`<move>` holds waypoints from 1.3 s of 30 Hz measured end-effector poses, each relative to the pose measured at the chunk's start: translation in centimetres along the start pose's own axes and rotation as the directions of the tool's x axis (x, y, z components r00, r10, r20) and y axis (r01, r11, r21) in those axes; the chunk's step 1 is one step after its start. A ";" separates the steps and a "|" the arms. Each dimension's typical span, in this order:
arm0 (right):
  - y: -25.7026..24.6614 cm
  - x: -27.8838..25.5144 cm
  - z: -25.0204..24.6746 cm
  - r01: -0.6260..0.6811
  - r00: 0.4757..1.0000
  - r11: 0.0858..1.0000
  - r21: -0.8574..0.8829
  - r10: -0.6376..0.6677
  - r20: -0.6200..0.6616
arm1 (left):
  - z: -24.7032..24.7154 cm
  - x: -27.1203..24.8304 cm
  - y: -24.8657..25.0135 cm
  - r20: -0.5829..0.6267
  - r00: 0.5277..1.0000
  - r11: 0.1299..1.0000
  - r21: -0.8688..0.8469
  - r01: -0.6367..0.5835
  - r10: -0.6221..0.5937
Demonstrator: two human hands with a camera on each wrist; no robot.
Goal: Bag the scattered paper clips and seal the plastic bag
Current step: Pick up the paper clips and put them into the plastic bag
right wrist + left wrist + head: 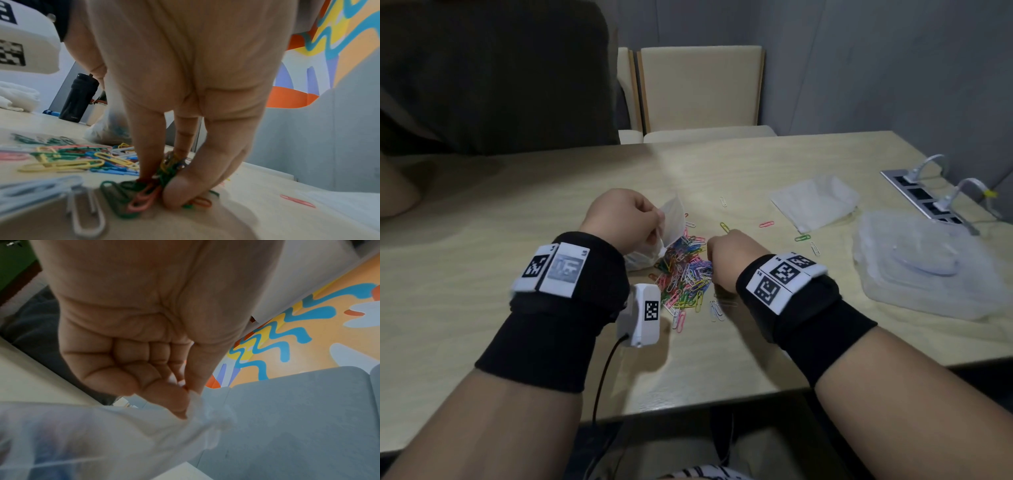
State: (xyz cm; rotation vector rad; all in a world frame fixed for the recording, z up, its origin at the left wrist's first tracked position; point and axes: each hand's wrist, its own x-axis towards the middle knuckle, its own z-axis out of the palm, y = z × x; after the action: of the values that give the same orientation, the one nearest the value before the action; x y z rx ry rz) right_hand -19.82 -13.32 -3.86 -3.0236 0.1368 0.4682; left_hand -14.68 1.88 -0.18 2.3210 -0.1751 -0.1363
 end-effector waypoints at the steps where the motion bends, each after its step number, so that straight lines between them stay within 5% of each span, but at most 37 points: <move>1: 0.1 -0.1 -0.1 0.010 1.000 1.000 -0.012 -0.011 -0.013 | 0.0 0.0 0.1 0.000 1.000 1.000 0.005 -0.002 0.002; 12: 0.9 0.9 -0.3 -0.133 0.990 0.991 -0.011 0.133 -0.052 | -0.3 0.1 -0.1 0.027 1.000 1.000 -0.014 -0.009 0.009; 26: 2.4 1.6 -1.1 -0.152 0.938 0.919 0.364 0.250 -0.240 | -0.4 -0.2 -0.3 0.036 0.999 0.997 -0.072 0.015 -0.012; 29: 2.1 1.2 -1.8 -0.035 0.916 0.746 0.665 0.289 -0.277 | -0.4 -0.2 -0.4 0.033 0.999 0.996 -0.085 0.021 -0.019; 30: 1.8 1.0 -2.2 0.022 0.920 0.619 0.785 0.294 -0.258 | -0.4 -0.2 -0.5 0.030 0.999 0.996 -0.090 0.022 -0.019; 33: 0.2 0.5 -3.5 0.140 0.968 0.024 0.990 0.205 -0.142 | -0.5 -0.3 -0.5 0.027 0.999 0.993 -0.114 0.028 -0.025; 35: -0.6 0.3 -4.0 0.110 0.987 -0.209 0.972 0.138 -0.082 | -0.5 -0.4 -0.5 0.036 0.999 0.992 -0.125 0.030 -0.026; 39: -2.0 0.5 -3.7 -0.001 0.995 -0.270 0.963 0.099 0.029 | -0.4 -0.6 -0.6 0.056 0.998 0.991 -0.133 0.022 -0.014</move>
State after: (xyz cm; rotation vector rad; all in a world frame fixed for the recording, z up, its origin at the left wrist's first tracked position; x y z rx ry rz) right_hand -18.06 -11.73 -0.42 -1.2152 0.4087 0.0603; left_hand -15.18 2.66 -0.30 2.1868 -0.1677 -0.2150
